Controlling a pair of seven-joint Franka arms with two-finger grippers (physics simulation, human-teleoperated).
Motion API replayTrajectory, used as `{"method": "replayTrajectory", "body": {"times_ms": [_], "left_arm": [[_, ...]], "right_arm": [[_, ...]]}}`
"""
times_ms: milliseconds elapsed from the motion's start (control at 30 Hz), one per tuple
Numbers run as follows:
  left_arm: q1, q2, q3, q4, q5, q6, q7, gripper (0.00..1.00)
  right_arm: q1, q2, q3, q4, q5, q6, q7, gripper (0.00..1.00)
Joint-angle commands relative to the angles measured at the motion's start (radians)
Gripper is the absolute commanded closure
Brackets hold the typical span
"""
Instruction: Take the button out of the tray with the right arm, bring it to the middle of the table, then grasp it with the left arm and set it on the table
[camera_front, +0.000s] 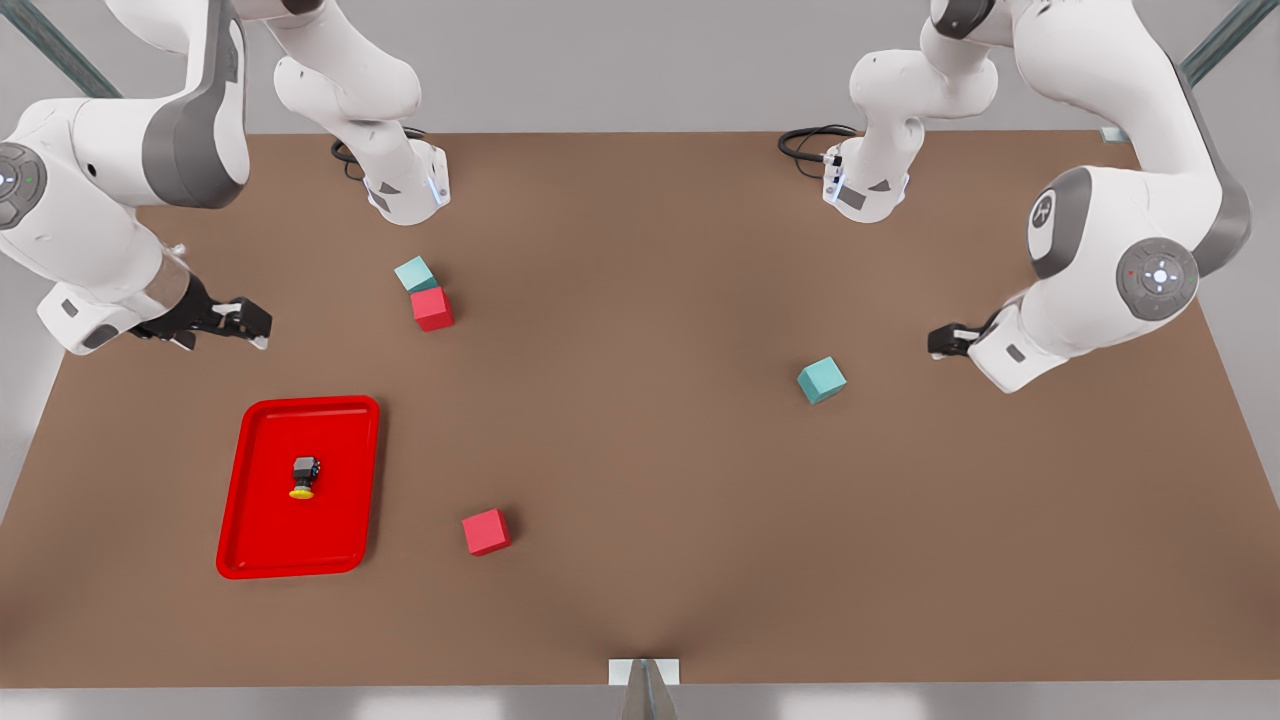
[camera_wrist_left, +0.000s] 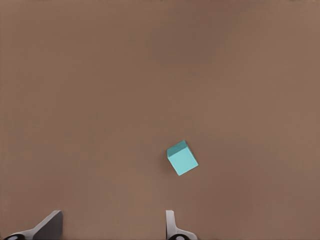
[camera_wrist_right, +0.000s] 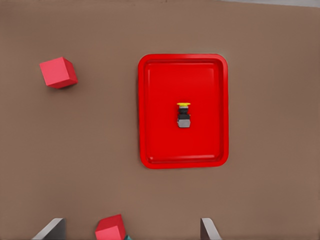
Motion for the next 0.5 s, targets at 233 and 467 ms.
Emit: {"method": "replayTrajectory", "body": {"times_ms": [233, 467], "left_arm": [[-0.007, 0.027, -0.001, 0.0, 0.021, 0.084, -0.009, 0.0], [-0.007, 0.034, -0.001, 0.0, 0.021, 0.084, -0.009, 0.0]], "right_arm": [[-0.092, 0.276, 0.0, -0.375, -0.005, 0.676, -0.027, 0.0], [-0.142, 0.351, -0.006, -0.466, -0.001, 0.899, -0.027, 0.0]]}}
